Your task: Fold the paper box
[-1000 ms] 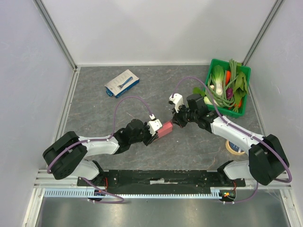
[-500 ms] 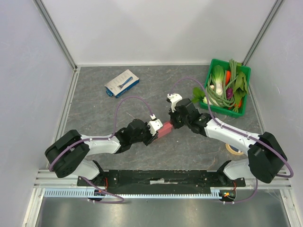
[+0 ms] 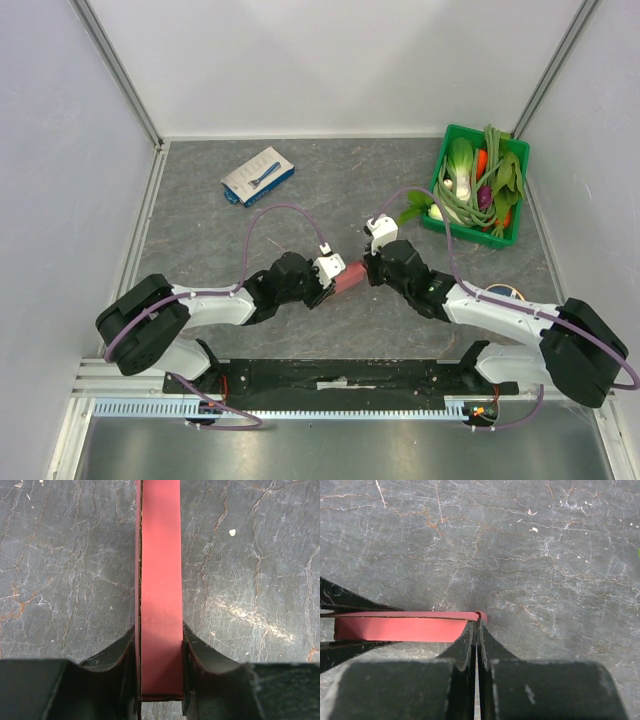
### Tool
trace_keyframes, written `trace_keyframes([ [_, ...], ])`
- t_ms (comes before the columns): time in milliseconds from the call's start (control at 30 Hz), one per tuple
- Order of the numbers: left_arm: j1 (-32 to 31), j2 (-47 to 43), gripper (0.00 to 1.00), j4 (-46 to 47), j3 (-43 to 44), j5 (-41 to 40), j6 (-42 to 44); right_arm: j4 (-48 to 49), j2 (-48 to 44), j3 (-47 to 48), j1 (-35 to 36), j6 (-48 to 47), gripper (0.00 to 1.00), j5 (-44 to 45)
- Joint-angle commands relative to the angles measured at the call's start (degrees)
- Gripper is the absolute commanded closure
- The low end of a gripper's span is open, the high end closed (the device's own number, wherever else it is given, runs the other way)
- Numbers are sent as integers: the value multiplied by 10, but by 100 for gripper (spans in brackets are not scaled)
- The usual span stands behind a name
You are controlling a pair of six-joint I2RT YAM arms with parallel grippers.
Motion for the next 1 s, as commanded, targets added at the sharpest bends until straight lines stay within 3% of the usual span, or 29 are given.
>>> trace_keyframes([
  [0, 3, 6, 71, 25, 17, -10, 20, 54, -8, -25, 9, -56, 100, -20],
  [267, 3, 6, 71, 27, 16, -1, 20, 202, 16, -110, 9, -57, 100, -36],
  [400, 3, 7, 68, 26, 18, -5, 18, 226, 21, -137, 10, -45, 100, -19],
  [433, 3, 7, 65, 26, 18, -11, 13, 232, 19, -145, 10, -35, 100, -15],
  [467, 3, 7, 53, 23, 19, -17, 11, 235, 14, -149, 9, -25, 100, -12],
  [567, 2, -2, 38, -7, 46, -40, -23, 237, 1, -159, 19, 3, 100, 17],
  [767, 4, -86, 21, -62, 72, -55, -123, 200, 4, -141, 42, 33, 100, 69],
  [967, 19, -203, 18, -164, 86, -124, -230, 143, 20, -107, 55, 59, 100, 101],
])
